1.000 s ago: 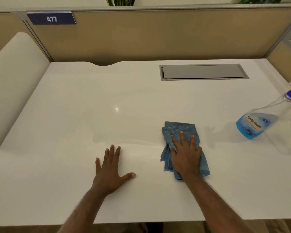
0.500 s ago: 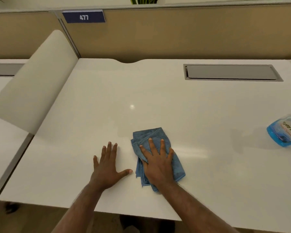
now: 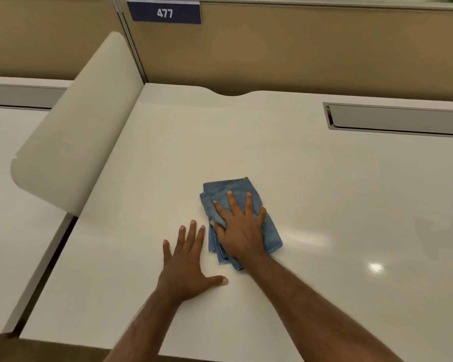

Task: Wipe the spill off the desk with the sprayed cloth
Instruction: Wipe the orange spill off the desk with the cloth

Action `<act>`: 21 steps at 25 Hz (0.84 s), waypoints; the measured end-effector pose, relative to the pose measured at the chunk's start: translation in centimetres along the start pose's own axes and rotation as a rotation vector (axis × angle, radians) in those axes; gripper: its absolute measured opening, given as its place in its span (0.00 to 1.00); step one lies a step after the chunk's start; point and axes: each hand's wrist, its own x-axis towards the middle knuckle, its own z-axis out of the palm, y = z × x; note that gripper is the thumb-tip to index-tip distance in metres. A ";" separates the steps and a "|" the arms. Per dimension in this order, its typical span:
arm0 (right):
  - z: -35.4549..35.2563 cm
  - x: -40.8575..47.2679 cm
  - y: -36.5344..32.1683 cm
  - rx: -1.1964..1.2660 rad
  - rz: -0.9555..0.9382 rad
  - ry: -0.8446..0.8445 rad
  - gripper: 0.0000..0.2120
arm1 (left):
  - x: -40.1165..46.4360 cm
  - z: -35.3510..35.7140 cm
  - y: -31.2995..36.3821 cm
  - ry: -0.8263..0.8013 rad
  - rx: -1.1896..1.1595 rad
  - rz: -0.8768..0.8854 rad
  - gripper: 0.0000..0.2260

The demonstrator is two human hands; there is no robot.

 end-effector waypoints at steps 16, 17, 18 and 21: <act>-3.9 2.7 12.8 0.036 0.560 0.131 0.23 | 0.2 0.5 -0.7 0.034 -0.046 0.010 0.58; -4.2 1.3 14.5 0.049 0.603 0.165 0.22 | 0.2 0.4 -0.7 0.033 -0.046 0.007 0.58; -4.6 -0.4 16.2 0.065 0.647 0.202 0.22 | 0.2 0.4 -0.6 0.030 -0.043 0.004 0.59; -6.1 -5.5 20.7 0.089 0.767 0.284 0.20 | 0.3 0.2 0.0 0.021 -0.026 0.002 0.59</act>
